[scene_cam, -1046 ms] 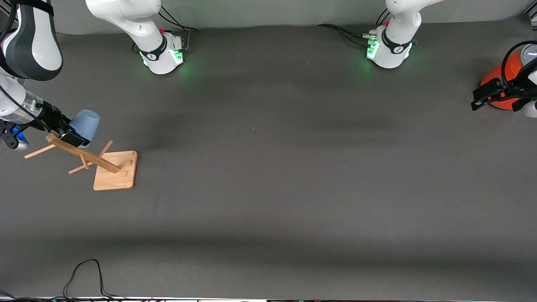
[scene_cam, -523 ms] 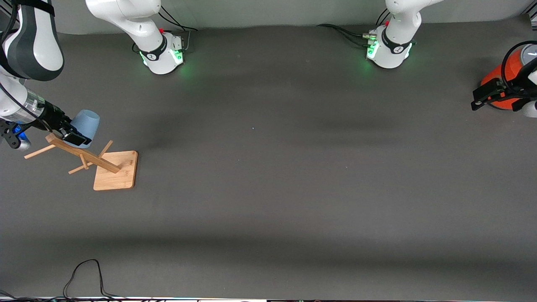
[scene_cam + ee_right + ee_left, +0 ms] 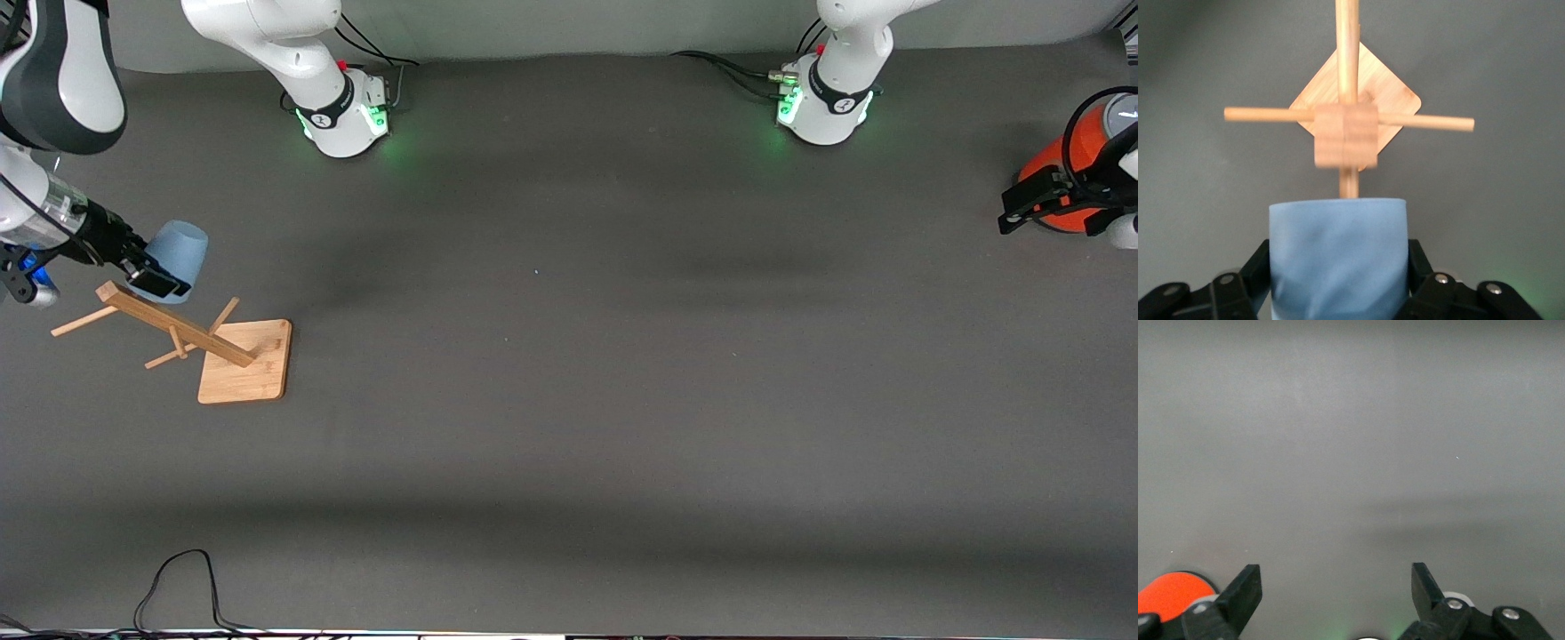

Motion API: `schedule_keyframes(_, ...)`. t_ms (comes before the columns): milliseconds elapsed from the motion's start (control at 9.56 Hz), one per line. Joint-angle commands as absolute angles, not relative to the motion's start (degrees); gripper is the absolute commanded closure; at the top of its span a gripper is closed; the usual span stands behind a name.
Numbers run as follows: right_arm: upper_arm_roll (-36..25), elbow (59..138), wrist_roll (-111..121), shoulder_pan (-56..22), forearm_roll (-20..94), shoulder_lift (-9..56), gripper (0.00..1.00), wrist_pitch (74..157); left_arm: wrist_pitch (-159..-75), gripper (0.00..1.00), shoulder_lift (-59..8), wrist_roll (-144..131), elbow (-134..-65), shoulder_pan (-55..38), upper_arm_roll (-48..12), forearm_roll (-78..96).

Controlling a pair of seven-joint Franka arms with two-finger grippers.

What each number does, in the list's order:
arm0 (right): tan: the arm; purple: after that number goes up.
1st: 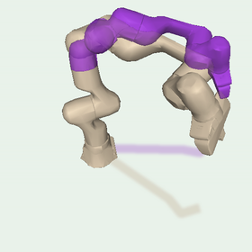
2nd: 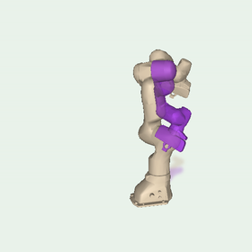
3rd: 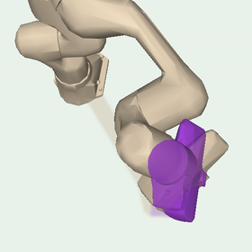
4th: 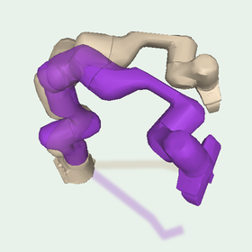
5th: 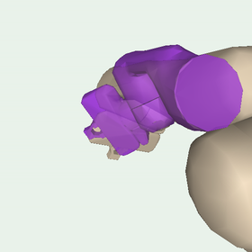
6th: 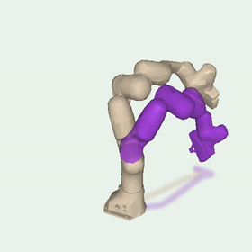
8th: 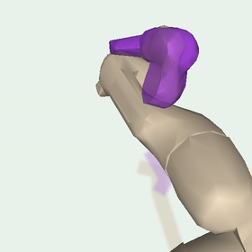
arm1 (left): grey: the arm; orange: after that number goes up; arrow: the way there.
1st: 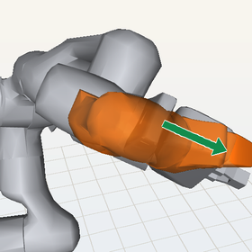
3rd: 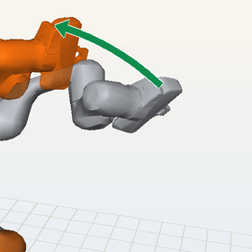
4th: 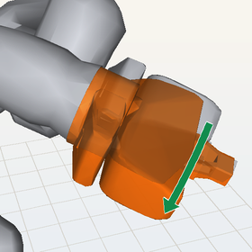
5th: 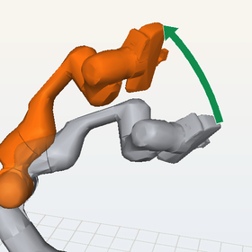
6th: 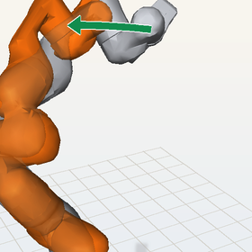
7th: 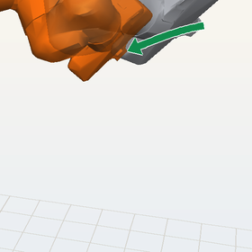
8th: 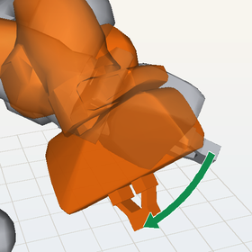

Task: Rotate and upright cup with both arms
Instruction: 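Close the right gripper on the blue cup and slide it off the peg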

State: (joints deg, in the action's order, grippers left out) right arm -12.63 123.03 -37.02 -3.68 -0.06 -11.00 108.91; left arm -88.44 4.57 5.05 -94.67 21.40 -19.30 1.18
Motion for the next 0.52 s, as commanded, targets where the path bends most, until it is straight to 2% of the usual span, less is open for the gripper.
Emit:
schedule_keyframes(0, -12.74, 124.1, -41.72, -7.89, 0.79, -16.24, 0.39, 105.48, -87.71, 0.0, 4.57, 5.1, -93.87, 21.53, -19.42, 1.67)
schedule_keyframes(418, -12.66, 123.49, -59.97, -20.09, 0.35, -20.21, 0.39, 100.91, -87.8, 0.0, 4.48, 5.1, -93.87, 21.53, -19.42, 1.67)
